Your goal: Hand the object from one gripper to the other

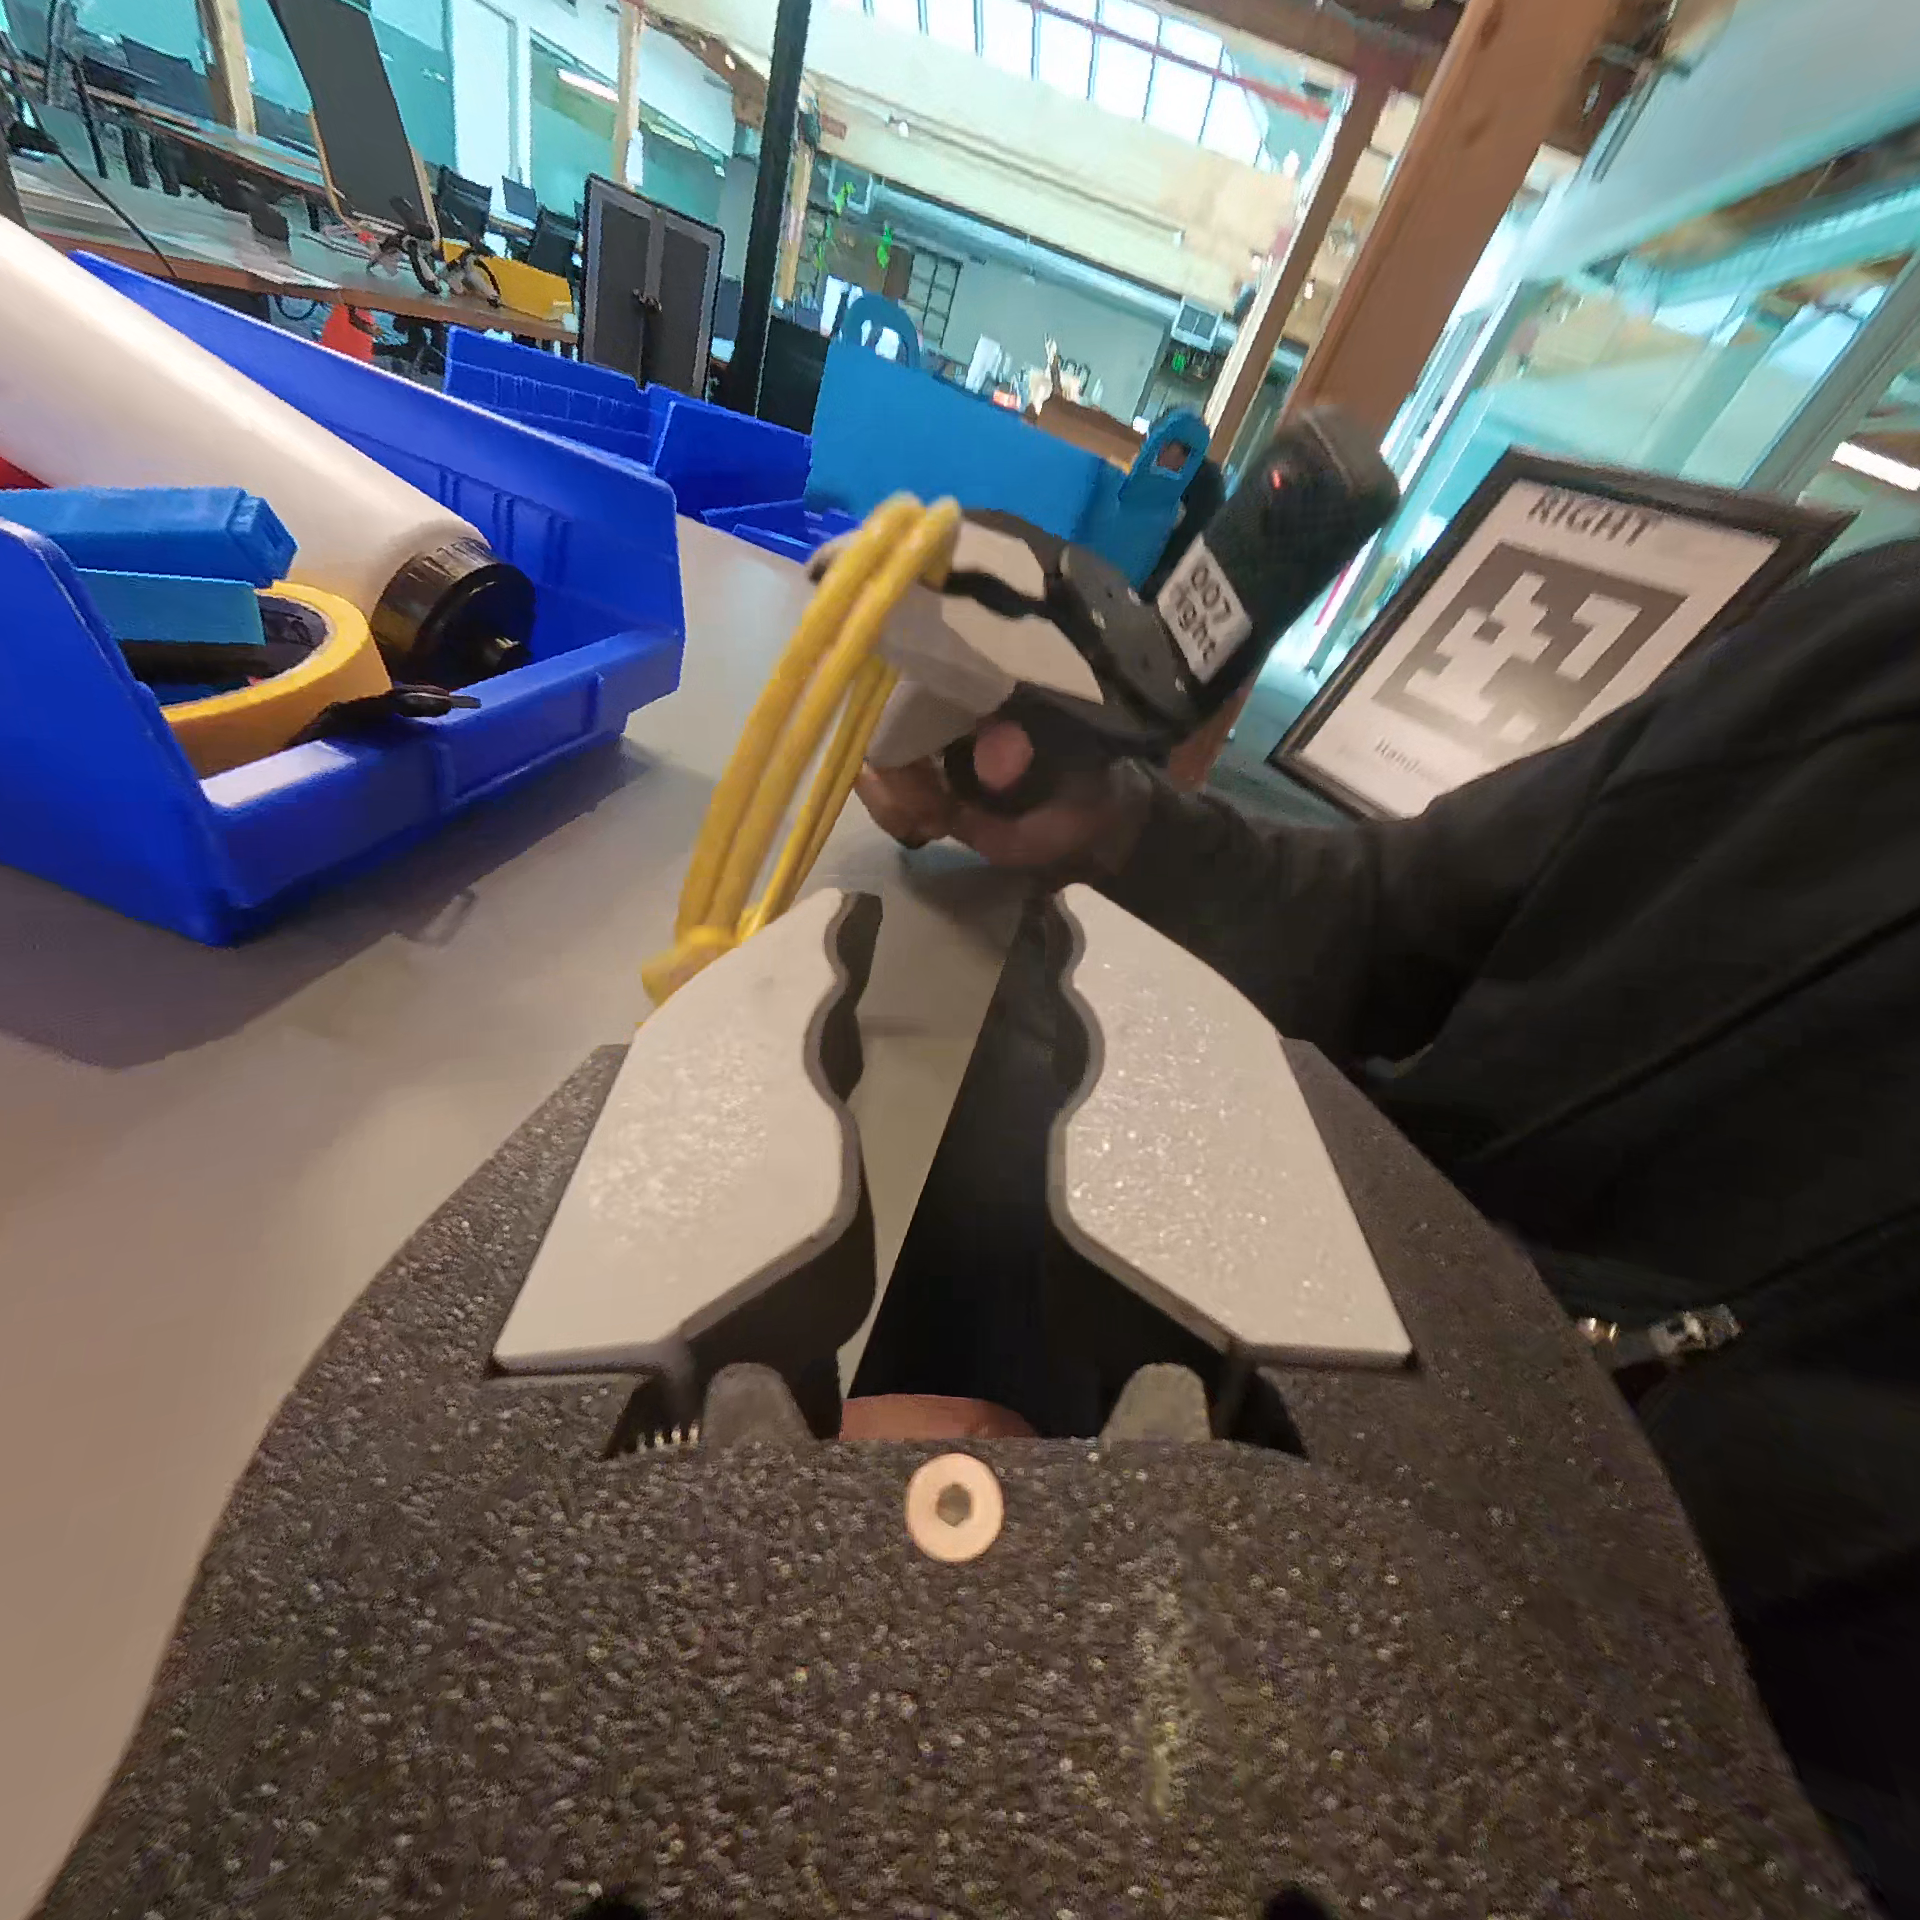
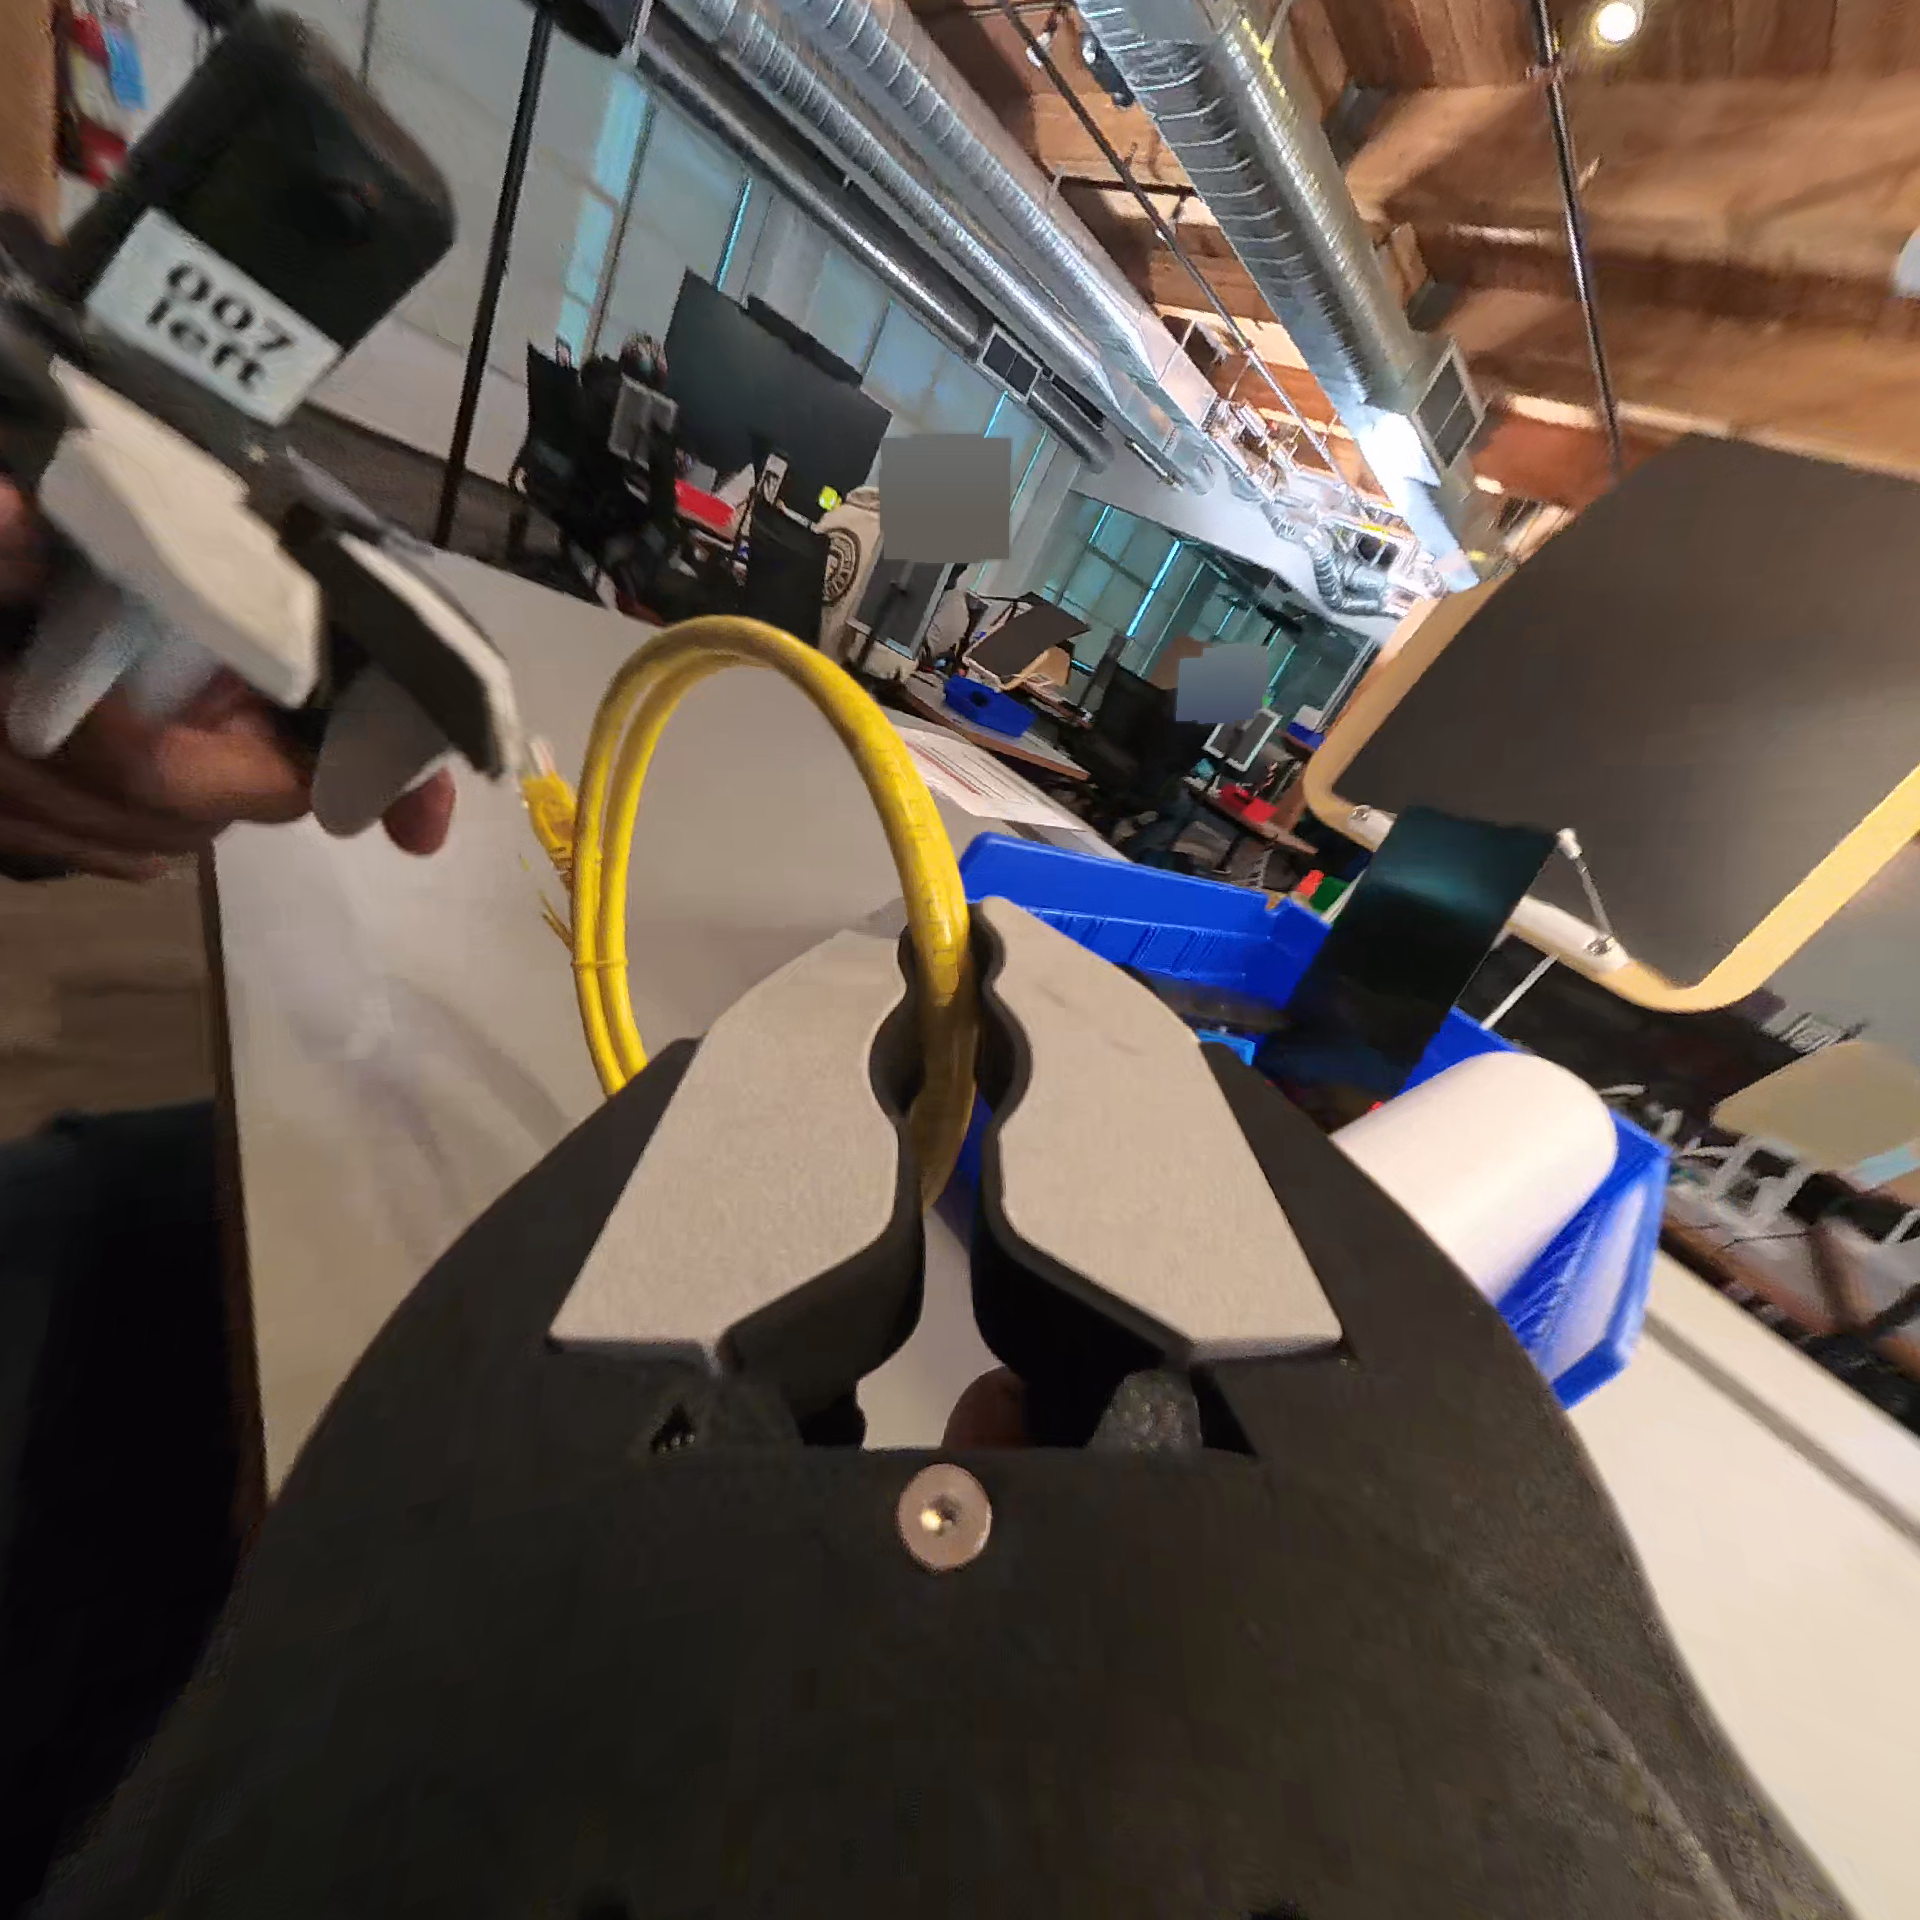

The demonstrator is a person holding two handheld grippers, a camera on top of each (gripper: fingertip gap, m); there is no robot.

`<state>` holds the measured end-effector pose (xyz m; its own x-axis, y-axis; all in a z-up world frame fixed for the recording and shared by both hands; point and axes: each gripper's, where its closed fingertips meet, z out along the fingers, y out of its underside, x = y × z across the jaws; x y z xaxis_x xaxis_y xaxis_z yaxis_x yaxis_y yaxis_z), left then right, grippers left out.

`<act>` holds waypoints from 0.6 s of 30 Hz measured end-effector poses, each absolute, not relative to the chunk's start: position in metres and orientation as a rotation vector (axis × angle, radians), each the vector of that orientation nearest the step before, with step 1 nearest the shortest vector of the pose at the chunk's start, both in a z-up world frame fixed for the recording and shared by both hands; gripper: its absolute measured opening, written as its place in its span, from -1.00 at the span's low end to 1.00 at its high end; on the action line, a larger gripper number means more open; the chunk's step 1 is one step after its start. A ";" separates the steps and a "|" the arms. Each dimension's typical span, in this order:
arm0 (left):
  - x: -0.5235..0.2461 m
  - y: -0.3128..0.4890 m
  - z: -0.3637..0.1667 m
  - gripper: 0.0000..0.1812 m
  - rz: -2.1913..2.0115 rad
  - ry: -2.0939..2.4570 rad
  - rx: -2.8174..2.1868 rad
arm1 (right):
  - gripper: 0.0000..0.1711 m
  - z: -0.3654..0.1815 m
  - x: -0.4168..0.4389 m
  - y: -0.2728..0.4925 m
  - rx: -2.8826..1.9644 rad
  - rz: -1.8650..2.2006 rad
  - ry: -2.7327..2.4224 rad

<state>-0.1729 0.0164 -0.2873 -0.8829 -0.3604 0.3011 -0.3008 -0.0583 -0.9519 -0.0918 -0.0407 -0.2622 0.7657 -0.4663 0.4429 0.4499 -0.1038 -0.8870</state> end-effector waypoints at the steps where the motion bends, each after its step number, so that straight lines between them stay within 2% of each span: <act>1: -0.176 0.018 -0.291 -0.62 -2.089 2.159 -0.720 | -0.96 -0.259 -0.090 -0.043 -1.470 -0.733 0.043; 7: -0.174 0.019 -0.302 -0.61 -1.947 2.200 -0.688 | -0.96 -0.249 -0.080 -0.056 -1.386 -0.474 0.200; 13: -0.159 -0.002 -0.306 -0.40 -1.912 2.153 -0.762 | -0.96 -0.241 -0.088 -0.057 -1.300 -0.213 0.237; 16: -0.158 -0.016 -0.309 -0.41 -1.897 2.163 -0.755 | -0.95 -0.245 -0.095 -0.051 -1.323 -0.155 0.217; 18: -0.159 -0.024 -0.315 -0.50 -1.866 2.209 -0.766 | -0.96 -0.248 -0.103 -0.046 -1.350 -0.139 0.179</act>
<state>-0.1593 -0.0238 -0.3154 -0.8582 -0.4697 0.2069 -0.2825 0.0959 -0.9544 -0.1026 -0.0456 -0.2476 0.9781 -0.2028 -0.0477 -0.0032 0.2142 -0.9768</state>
